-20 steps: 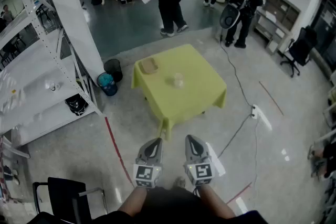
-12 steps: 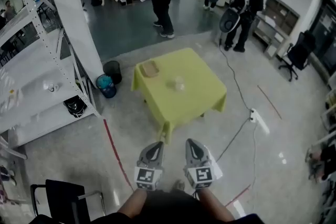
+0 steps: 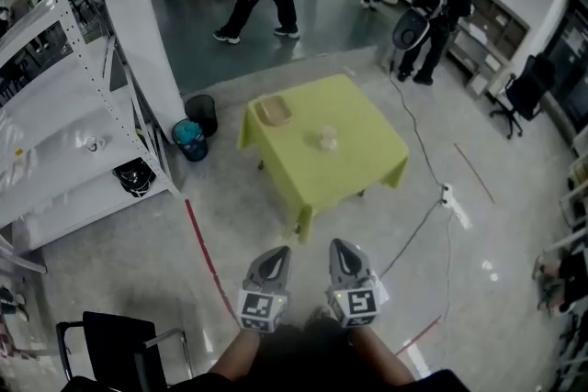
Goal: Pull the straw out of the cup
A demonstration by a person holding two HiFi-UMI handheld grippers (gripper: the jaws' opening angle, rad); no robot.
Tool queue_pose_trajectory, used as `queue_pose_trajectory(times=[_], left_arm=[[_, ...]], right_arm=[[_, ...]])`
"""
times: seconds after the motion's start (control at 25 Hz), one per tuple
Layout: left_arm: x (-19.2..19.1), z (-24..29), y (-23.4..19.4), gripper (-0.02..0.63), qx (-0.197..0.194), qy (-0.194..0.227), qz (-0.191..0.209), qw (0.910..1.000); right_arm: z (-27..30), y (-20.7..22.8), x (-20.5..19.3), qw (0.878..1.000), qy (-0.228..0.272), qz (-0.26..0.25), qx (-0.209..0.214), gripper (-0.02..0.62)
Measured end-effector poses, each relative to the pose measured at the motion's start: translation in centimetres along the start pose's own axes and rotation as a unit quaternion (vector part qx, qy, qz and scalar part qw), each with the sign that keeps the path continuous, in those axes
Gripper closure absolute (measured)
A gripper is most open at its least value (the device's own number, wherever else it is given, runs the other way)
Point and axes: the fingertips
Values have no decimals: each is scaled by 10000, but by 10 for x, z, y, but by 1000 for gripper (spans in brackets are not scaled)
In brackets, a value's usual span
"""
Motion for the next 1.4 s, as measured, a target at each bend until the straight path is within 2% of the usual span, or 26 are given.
queue_pose_trajectory(times=[0.4,0.56,0.76,1.2,1.4], left_arm=[[-5,7,-44,559,8,-229,-167,9996],[6,31,-57,558,-39,-266,-2,9996],[11,83,-58,558,-69,-392,93,9992],[17,231,-47,558,-280,-797,150,9963],[16,282,-31,558,-330,-919,206,9950]], right_arm=[[37,-18,-6,9999,-114,52,10,580],[65,-7,-8,9998,-89,150,-29,580],[98,36,-20,9995,-167,239,-77,579],[169,141,-37,9990,-237,355,-150,579],[187,183,-55,9984,-251,491,-101,580]])
Point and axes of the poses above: the fingertips, and each gripper's own axes: z forward along the fingers, y to its right, x out of its top, and after that the axes turned 12 degrees about -z, right-handed
